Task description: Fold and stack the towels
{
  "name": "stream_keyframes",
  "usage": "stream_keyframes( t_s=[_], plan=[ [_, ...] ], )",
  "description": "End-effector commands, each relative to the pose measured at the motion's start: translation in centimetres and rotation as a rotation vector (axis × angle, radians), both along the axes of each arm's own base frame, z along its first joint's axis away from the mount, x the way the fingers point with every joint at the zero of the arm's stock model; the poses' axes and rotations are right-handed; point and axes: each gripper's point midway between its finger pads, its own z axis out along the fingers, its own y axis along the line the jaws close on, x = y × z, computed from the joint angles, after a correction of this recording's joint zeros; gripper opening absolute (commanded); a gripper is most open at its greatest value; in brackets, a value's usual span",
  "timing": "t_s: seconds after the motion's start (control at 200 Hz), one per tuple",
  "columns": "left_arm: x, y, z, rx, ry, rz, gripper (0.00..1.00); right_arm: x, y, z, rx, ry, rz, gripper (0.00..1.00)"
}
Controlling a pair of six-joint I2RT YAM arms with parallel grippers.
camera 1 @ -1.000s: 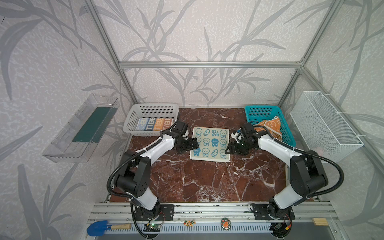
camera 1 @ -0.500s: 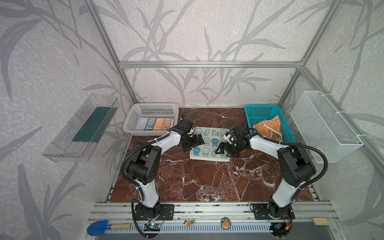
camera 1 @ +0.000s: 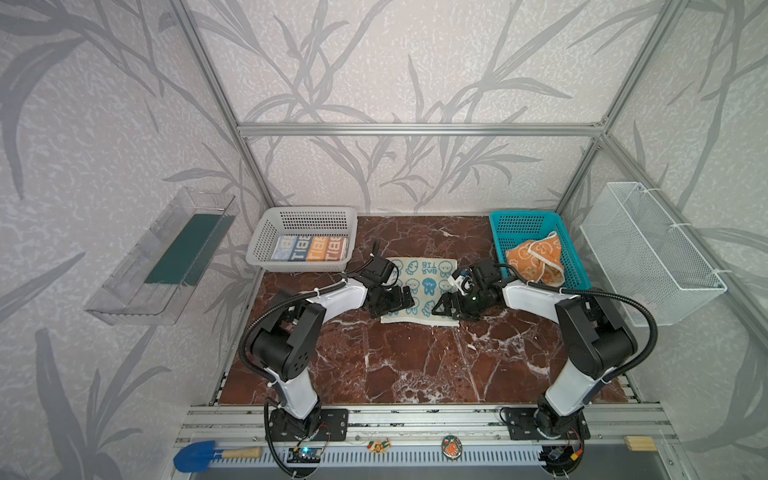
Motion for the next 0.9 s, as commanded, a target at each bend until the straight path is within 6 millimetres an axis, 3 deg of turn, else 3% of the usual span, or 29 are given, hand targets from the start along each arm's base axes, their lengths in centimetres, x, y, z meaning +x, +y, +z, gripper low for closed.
stream_keyframes(
  t_s=[0.0,0.105,0.23,0.315,0.44,0.555,0.655,0.75,0.895],
  plan=[
    [-2.6,1.8,-1.3,0.077,0.078,0.025,0.99,-3.5,-2.4,-2.7,-0.128,0.116,0.007,0.99],
    [-2.2,1.8,0.8,0.081,0.034,0.023,0.99,-3.0,-2.3,-0.4,-0.125,0.06,0.027,0.99],
    [-0.2,2.4,4.7,0.148,-0.073,0.002,0.99,-0.8,-1.9,3.4,-0.126,-0.039,0.043,0.99],
    [1.7,3.3,7.3,0.235,-0.165,-0.017,0.99,1.8,-1.8,6.2,-0.137,-0.115,0.031,0.99],
    [5.1,4.1,10.4,0.336,-0.317,-0.016,0.99,6.3,-2.6,8.5,-0.164,-0.177,-0.014,0.99],
    [8.0,4.8,11.4,0.33,-0.351,0.056,0.99,10.7,-3.7,8.0,-0.219,-0.196,-0.063,0.99],
    [9.7,3.4,11.2,0.22,-0.318,0.038,0.99,13.7,-4.5,7.1,-0.28,-0.202,-0.074,0.99],
    [10.8,2.4,10.7,0.206,-0.299,0.016,0.99,15.9,-5.0,5.9,-0.32,-0.191,-0.077,0.99],
    [11.4,1.6,8.8,0.227,-0.226,-0.028,0.99,17.9,-5.4,3.7,-0.356,-0.171,-0.066,0.88]
  ],
)
